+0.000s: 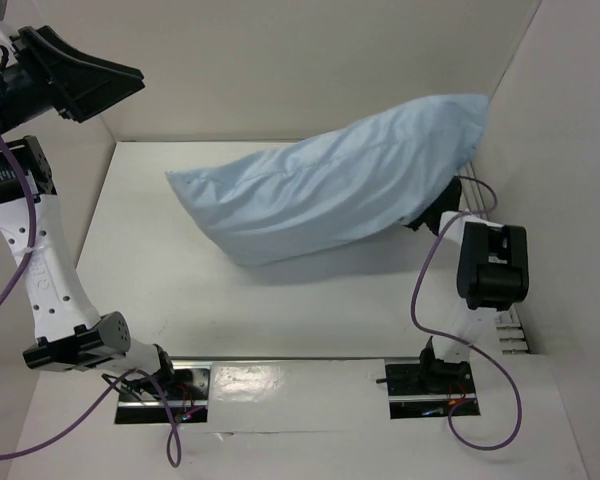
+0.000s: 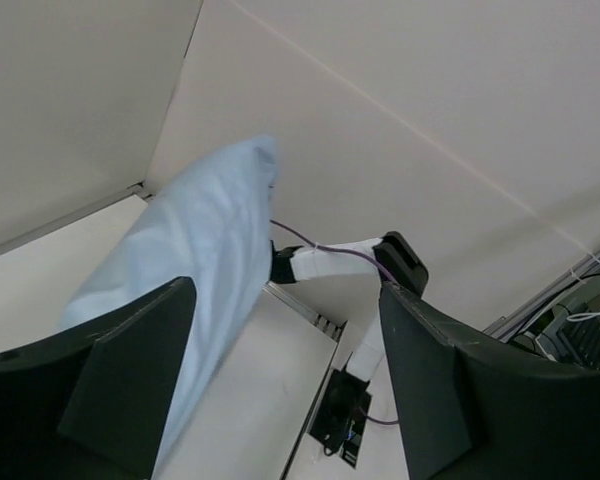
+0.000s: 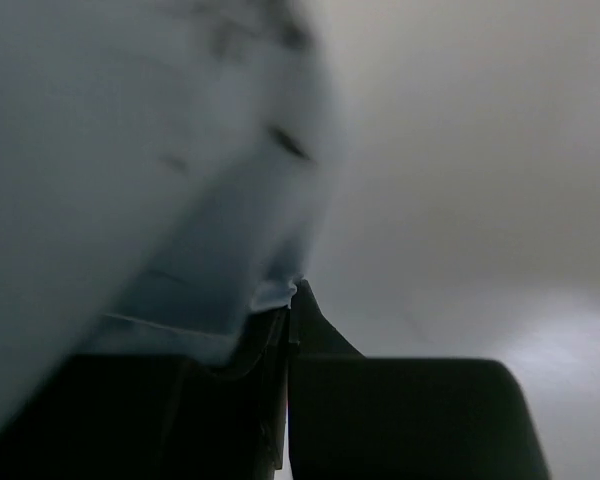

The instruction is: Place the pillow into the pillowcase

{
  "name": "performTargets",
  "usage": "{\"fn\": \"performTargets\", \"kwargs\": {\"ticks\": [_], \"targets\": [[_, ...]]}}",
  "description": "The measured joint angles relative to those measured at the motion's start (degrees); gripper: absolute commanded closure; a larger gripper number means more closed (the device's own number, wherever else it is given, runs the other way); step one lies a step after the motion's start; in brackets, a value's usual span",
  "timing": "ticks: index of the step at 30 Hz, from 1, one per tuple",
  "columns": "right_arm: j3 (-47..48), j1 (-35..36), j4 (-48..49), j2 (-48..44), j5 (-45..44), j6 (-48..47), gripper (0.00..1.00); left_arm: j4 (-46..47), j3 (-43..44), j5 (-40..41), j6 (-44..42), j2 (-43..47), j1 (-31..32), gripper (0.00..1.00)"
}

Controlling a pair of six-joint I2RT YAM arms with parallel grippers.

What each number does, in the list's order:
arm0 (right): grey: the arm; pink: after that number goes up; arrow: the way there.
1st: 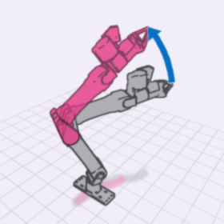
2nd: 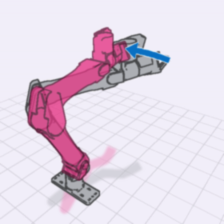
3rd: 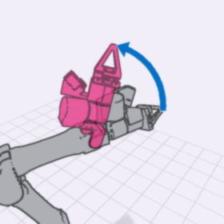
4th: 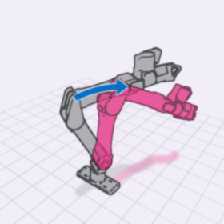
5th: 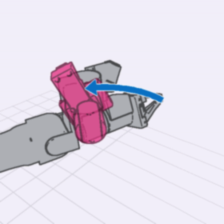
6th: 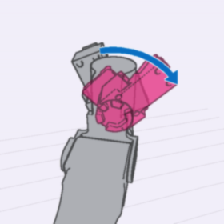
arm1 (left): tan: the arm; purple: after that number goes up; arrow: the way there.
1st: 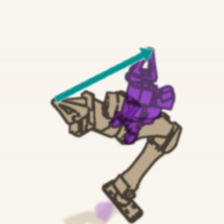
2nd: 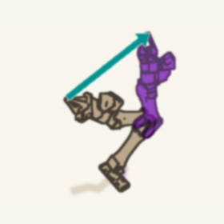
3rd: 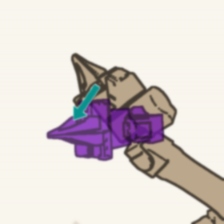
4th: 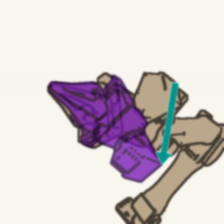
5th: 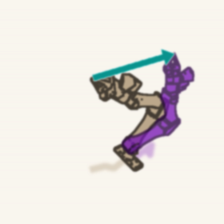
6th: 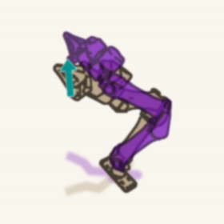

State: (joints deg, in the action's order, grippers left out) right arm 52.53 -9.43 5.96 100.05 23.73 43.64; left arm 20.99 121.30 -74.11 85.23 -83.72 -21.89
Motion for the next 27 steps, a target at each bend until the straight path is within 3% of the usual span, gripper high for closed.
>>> {"fn": "performTargets", "kwargs": {"ticks": [6, 11, 19, 27], "targets": [[14.0, 11.3, -0.5, 6.1, -1.6, -0.7, 1.0, -0.5, -3.7, 0.5, -1.5, 1.6, 0.2, 0.15], [20.9, 16.1, -0.1, 8.2, -2.1, -1.6, 1.0, -7.9, -5.6, 1.4, -7.4, 1.6, 0.5, 0.16], [0.0, 17.0, -5.7, -8.3, -6.2, -3.1, 1.0, -19.6, -14.1, 3.3, -17.7, 2.6, 1.5, 0.18], [-7.0, 21.4, -14.5, -26.8, -15.5, -4.8, 1.0, -25.9, -20.9, 5.4, -24.2, 2.7, 5.3, 0.18]]}}
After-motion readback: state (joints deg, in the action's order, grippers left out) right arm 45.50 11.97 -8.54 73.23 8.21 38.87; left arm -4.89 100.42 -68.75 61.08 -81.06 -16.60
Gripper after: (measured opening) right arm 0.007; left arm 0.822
